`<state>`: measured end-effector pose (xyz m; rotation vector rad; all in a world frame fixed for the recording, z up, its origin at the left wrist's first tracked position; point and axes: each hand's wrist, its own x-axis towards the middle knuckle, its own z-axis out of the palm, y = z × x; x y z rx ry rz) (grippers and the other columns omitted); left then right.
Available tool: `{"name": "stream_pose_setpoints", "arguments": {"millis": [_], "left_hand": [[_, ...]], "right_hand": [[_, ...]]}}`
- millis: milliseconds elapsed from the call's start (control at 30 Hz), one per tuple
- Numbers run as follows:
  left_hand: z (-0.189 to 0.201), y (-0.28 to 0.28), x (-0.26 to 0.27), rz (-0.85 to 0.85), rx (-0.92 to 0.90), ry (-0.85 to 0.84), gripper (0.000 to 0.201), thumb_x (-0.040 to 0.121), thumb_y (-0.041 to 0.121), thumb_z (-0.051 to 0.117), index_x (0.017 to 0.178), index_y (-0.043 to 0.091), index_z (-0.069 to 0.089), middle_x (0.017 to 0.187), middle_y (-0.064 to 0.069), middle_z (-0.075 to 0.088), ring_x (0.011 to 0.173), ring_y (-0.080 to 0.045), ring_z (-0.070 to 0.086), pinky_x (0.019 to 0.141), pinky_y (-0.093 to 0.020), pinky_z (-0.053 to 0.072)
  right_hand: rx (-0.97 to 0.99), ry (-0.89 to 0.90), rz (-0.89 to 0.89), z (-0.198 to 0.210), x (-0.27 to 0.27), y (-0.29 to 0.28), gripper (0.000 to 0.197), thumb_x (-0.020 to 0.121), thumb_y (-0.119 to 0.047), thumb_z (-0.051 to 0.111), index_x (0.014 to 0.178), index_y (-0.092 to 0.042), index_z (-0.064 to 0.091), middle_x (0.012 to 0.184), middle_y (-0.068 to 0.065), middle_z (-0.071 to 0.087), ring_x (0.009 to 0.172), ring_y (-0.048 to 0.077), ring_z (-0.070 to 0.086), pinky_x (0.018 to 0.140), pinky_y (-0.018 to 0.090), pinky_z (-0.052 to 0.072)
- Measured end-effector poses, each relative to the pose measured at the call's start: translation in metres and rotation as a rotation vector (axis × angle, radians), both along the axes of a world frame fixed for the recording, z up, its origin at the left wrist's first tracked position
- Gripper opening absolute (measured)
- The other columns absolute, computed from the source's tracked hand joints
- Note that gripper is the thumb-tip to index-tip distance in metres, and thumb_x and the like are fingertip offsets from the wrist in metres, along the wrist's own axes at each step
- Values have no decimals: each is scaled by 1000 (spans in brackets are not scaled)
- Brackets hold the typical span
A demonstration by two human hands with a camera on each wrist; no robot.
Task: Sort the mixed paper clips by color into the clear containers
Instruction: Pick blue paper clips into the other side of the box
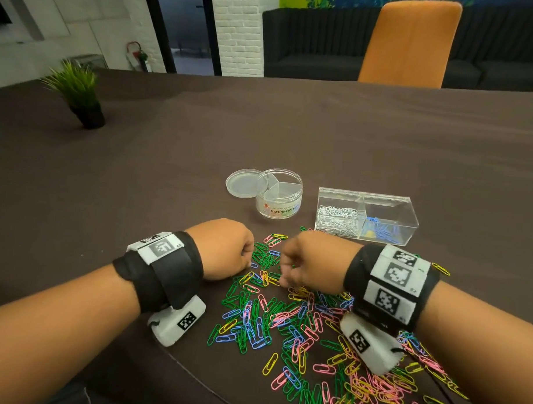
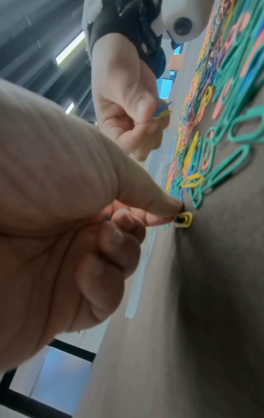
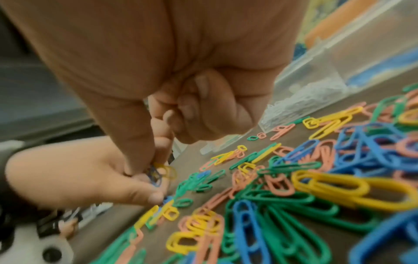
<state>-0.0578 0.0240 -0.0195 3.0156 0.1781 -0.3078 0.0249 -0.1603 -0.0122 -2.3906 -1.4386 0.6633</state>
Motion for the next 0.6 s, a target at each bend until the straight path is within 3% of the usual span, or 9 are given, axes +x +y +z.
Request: {"name": "stream_pose_setpoints", "arguments": {"millis": [100,167,267,367,500,600], "left_hand": [[1,3,-2,9,-41,16,7,89,30,64,89,23,67,65,14,58,65,-2,53,57,-19,37],[2,4,-3,7,-60,13,6,87,31,68,91,26,66,65,16,58,63,2,52,56,-18,35],[3,1,-4,-8,-45,21,13,85,37,70,97,31,68,73,17,59,71,-3,53,65,-22,40],[3,1,-4,-16,-32,14,13,85,36,69,96,29,69,82,14,66,79,-8,59,74,-25,48],[3,-4,-7,-62,56,-42,11,87,34,58,87,24,64,80,9,64,80,-16,59,68,-26,44],[9,0,-9,-11,-37,-109,19,90,27,53,74,18,51,71,5,56,73,-20,53,65,-27,40]], "right_hand": [[115,188,-114,4,9,-7,13,86,-25,72,84,-13,67,65,-12,65,55,0,51,57,18,43],[215,395,-215,6,12,-8,12,92,-17,62,83,-11,57,68,-6,66,49,7,49,51,22,41],[311,656,-341,7,17,-2,13,97,-5,44,88,-14,46,69,5,65,48,15,40,41,20,31],[244,435,-366,6,24,14,14,95,-8,45,90,-16,55,64,0,57,56,20,46,42,20,34],[-67,-170,-133,0,20,41,21,96,-31,56,101,-13,66,93,5,65,87,23,59,72,25,43],[-203,-327,-57,-7,17,56,24,96,-28,56,103,-7,65,84,6,60,81,26,57,70,29,47]]}}
